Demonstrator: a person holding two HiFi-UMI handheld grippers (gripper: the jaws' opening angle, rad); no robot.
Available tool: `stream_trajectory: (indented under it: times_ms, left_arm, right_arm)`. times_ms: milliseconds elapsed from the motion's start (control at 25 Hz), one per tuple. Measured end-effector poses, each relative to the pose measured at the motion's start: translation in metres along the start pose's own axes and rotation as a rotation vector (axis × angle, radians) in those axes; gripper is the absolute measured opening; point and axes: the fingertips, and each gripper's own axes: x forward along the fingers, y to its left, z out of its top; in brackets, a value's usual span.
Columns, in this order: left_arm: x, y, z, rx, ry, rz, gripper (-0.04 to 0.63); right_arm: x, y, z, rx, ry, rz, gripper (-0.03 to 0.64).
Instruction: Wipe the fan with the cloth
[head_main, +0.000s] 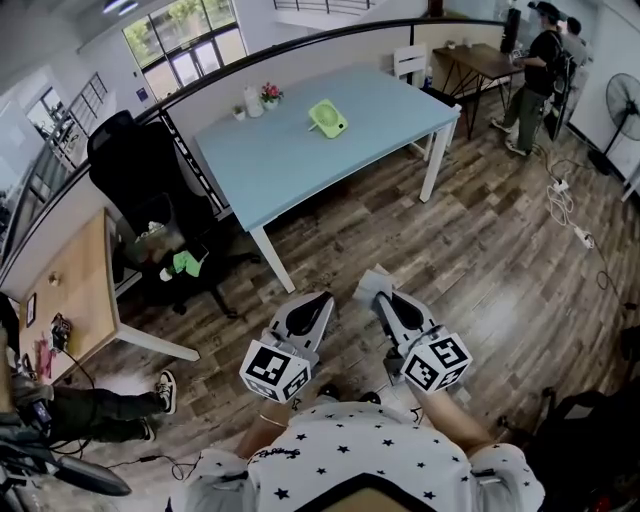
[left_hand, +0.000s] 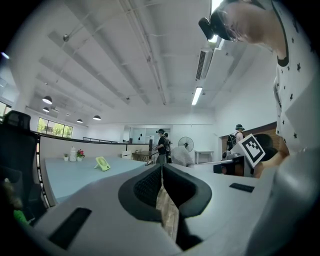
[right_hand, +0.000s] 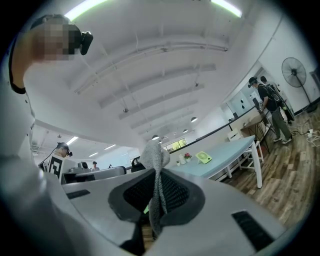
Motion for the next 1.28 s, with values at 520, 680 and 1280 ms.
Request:
stream_trajectory:
  times_ms: [520, 680, 1280]
  left_arm:
    - [0.013, -0.023, -0.009, -0.006, 0.012, 0.019, 0.032]
    - [0.022, -0.025, -0.016, -0.010, 0.020, 0.005, 0.032]
    - [0.104, 0.003, -0.014, -0.025, -0.002, -0.121, 0.032]
  right_arm:
    - [-0.023, -0.027, -0.005, 0.042, 0.011, -0.011, 0.029]
    - [-0.030, -0.036, -0.006, 0.046, 0.012, -0.039, 0.029]
    - [-0.008, -0.098, 0.017, 0.029, -0.019, -0.173, 0.029]
